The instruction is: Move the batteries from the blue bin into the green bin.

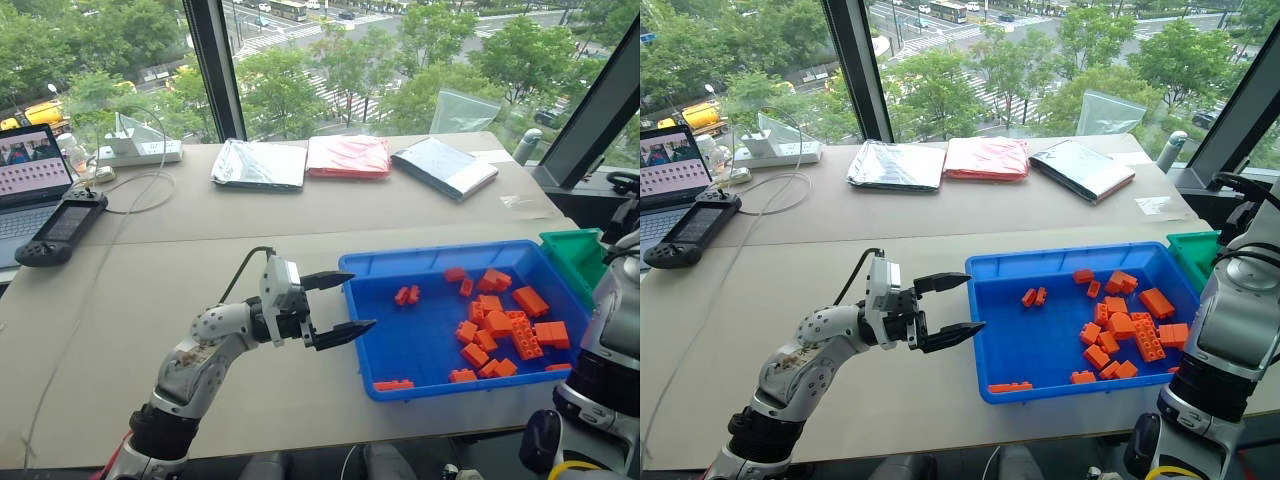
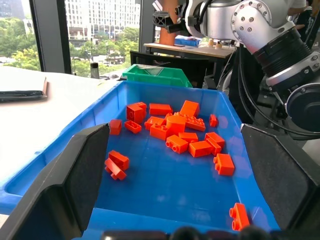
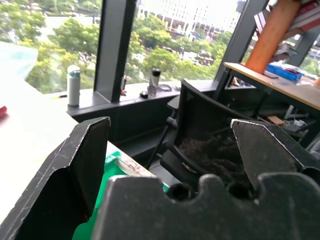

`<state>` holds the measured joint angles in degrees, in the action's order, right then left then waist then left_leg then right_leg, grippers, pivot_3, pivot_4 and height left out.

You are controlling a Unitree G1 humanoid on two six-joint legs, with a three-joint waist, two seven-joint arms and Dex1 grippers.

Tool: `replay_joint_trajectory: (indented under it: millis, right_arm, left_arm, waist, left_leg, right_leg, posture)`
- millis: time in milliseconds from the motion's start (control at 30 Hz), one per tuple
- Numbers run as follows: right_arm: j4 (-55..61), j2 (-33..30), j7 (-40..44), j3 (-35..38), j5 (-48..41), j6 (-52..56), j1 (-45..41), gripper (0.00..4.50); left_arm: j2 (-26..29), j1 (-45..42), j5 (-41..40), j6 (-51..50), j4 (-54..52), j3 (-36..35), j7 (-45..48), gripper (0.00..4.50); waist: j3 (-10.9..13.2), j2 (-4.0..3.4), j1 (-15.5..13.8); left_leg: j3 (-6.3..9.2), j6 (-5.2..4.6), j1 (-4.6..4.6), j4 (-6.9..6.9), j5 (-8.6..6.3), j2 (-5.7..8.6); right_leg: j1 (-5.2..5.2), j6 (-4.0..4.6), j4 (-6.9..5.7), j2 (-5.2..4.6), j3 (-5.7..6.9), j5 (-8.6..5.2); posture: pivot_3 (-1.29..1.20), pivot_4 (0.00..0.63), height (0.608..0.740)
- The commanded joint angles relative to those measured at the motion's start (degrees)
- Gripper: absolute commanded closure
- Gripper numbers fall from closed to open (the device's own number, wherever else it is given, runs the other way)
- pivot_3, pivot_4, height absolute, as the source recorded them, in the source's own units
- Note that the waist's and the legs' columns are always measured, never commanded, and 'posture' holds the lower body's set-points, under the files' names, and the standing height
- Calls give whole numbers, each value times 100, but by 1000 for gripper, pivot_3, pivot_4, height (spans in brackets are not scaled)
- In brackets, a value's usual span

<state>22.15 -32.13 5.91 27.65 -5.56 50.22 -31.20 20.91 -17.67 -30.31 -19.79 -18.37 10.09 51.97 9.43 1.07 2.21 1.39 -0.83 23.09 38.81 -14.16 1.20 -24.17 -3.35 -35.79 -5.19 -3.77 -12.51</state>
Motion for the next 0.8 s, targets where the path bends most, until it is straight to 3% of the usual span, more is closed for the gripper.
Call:
replay_joint_trajectory:
  millis: [33, 133, 333, 800]
  right_arm:
    - [1288, -378, 1891, -23, -1617, 504, 925, 18]
    - [1835, -678, 2913, 271, -2697, 776, 1720, 18]
    - [2045, -1423, 4140, 225, -3218, 341, 2988, 18]
    - [2314, -1002, 3506, -699, -3046, -436, 3421, 18]
  left_arm:
    - [-5, -50, 9, 115, -84, -64, -1, 0]
    - [-8, -59, 13, 126, -62, -75, -1, 0]
    - [-18, -55, 42, 190, -11, -100, 43, 0]
    - [-250, -245, -89, 185, 276, -84, 235, 0]
  waist:
    - [0, 0, -40]
    - [0, 1, -102]
    - [2, 6, -154]
    - [2, 8, -181]
  left_leg:
    - [6, -2, 1, 0, -1, -1]
    - [10, -8, 9, 2, -5, -4]
    - [4, -9, 2, 18, -5, -1]
    - [3, -7, -5, 18, -5, 7]
  right_leg:
    - [5, 0, 1, 0, 7, 0]
    - [3, -1, 3, -5, 10, 0]
    - [17, -8, 11, -9, 7, -2]
    - [17, -7, 5, -6, 4, -3]
  posture:
    - [0, 150, 740]
    - [0, 150, 740]
    - [0, 150, 740]
    - [0, 150, 740]
